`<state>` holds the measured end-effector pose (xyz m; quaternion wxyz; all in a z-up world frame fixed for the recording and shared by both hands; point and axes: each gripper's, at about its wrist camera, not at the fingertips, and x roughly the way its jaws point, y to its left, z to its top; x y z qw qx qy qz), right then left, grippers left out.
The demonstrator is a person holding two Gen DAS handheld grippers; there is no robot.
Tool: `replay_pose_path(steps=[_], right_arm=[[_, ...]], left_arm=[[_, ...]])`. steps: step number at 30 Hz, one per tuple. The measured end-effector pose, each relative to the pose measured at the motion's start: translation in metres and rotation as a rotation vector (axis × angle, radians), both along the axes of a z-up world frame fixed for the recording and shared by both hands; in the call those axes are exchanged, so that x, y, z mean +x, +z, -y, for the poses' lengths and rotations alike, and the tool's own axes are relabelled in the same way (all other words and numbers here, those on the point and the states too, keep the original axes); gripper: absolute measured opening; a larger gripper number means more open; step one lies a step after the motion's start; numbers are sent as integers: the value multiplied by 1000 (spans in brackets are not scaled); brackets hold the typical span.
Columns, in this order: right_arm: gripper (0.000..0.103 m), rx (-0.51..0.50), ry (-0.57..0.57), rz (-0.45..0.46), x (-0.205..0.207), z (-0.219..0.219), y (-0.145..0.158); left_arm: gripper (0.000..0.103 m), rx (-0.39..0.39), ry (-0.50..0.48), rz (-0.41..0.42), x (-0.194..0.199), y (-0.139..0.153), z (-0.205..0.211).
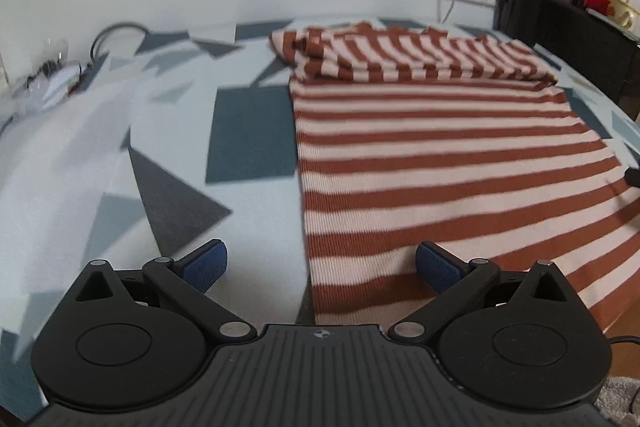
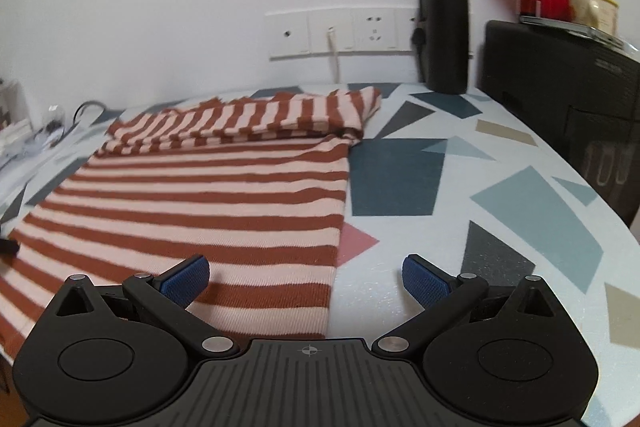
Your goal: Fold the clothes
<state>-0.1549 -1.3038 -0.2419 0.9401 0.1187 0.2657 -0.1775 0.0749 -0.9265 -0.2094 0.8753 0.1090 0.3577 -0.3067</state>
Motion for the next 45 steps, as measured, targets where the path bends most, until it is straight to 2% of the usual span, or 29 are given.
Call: replay_pose_path(steps=[5, 9, 21, 26, 33, 45], right_arm=[[102, 24, 0, -18, 7, 6, -6], [102, -59, 15, -66, 16, -1, -11], [102, -82, 14, -21, 12, -4, -17], [102, -80, -15, -27, 16, -6, -17], [102, -81, 27, -34, 13, -3, -17], [102, -76, 34, -44, 15, -3, -15]], left_arm=[[103, -3, 48, 18, -1, -5, 6], [103, -25, 73, 41, -5, -7, 5], [103, 1, 135, 8, -7, -4, 11], [103, -2, 131, 10, -8, -4, 10], [103, -10, 143, 17, -12, -5, 9], [103, -10, 156, 19, -12, -5, 10]])
